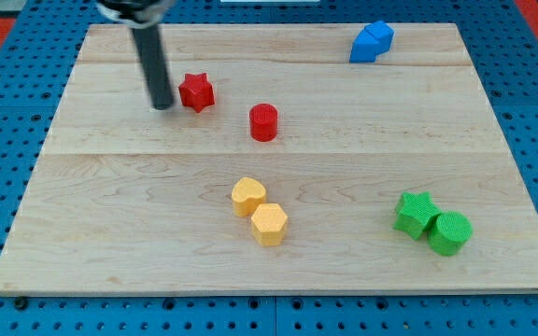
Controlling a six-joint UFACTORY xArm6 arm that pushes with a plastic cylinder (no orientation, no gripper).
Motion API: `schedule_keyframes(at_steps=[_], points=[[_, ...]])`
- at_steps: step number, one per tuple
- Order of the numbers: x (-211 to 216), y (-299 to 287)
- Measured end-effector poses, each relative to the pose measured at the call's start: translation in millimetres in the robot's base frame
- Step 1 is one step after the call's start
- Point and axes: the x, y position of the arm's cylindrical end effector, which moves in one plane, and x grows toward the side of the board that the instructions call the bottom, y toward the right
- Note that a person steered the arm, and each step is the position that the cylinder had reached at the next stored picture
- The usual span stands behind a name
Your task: Move the red star towards the center of the board
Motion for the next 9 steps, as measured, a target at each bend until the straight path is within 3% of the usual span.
schedule_keyframes(at_steps=[1,2,3,4,5,6,7,8,9], points=[[-43.8,1.8],[-47.8,77.3],[-1.4,109.1],[-49.0,98.2],[-39.3,50.0],[-14.7,103.9],[-16.0,160.5],[-36.1,147.7],[-26.0,82.5]])
